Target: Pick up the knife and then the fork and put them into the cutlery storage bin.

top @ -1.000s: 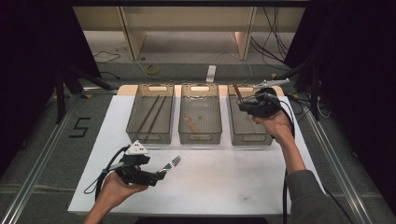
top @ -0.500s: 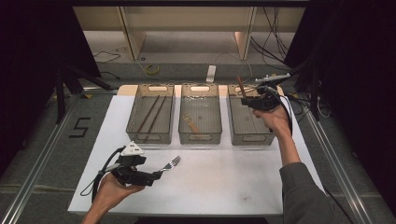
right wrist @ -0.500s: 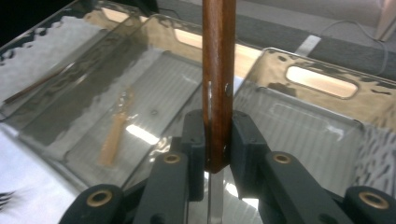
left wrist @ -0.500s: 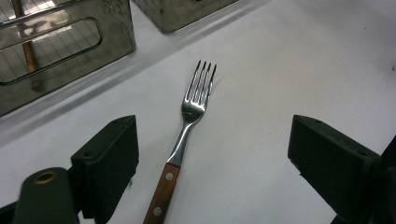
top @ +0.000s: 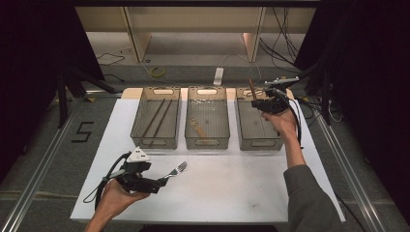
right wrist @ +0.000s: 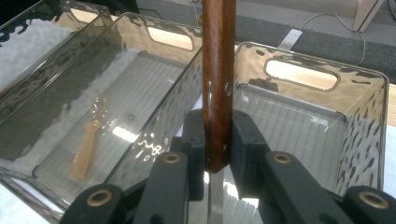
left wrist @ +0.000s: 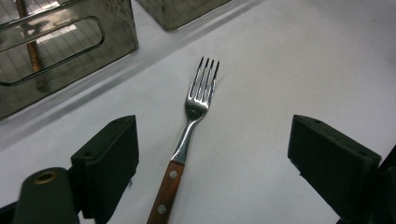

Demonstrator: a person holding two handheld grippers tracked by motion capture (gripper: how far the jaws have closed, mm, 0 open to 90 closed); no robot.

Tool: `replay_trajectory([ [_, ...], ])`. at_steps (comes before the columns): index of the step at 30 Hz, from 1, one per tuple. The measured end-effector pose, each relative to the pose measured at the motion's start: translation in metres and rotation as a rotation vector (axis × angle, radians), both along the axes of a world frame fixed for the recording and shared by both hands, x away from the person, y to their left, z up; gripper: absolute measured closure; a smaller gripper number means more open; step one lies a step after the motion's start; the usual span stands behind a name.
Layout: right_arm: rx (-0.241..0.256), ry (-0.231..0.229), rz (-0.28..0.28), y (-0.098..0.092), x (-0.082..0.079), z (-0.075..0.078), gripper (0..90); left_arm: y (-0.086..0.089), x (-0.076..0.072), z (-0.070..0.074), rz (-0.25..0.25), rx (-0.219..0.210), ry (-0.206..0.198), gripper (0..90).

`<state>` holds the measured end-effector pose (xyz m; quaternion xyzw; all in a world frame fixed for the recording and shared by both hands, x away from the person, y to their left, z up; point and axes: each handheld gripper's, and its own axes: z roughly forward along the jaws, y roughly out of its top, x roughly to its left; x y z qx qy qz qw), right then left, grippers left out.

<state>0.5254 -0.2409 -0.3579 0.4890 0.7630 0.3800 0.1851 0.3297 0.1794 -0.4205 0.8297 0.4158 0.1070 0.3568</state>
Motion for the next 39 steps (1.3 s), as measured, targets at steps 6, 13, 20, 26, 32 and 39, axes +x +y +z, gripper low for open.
replay_trajectory([
  [6,-0.01,0.003,-0.008,0.001,0.003,-0.005,77.8,0.0,0.0,-0.001,-0.004,0.009,0.001,16.0],
  [13,-0.016,0.016,-0.018,0.001,0.006,-0.01,77.8,-0.002,0.0,-0.002,-0.008,0.016,0.005,16.0],
  [20,-0.046,0.054,-0.028,0.004,0.009,-0.021,77.4,-0.002,0.0,-0.002,-0.011,0.011,0.006,16.1],
  [26,-0.04,0.086,-0.067,0.002,0.012,-0.029,52.9,-0.003,0.0,-0.002,-0.013,0.01,0.009,16.0],
  [32,-0.01,0.04,-0.049,0.003,0.006,-0.02,47.2,-0.003,0.001,-0.003,-0.009,0.014,0.014,16.0],
  [39,-0.018,-0.005,0.013,0.006,-0.008,-0.011,40.1,-0.003,0.003,-0.007,-0.018,0.053,0.03,16.0],
])
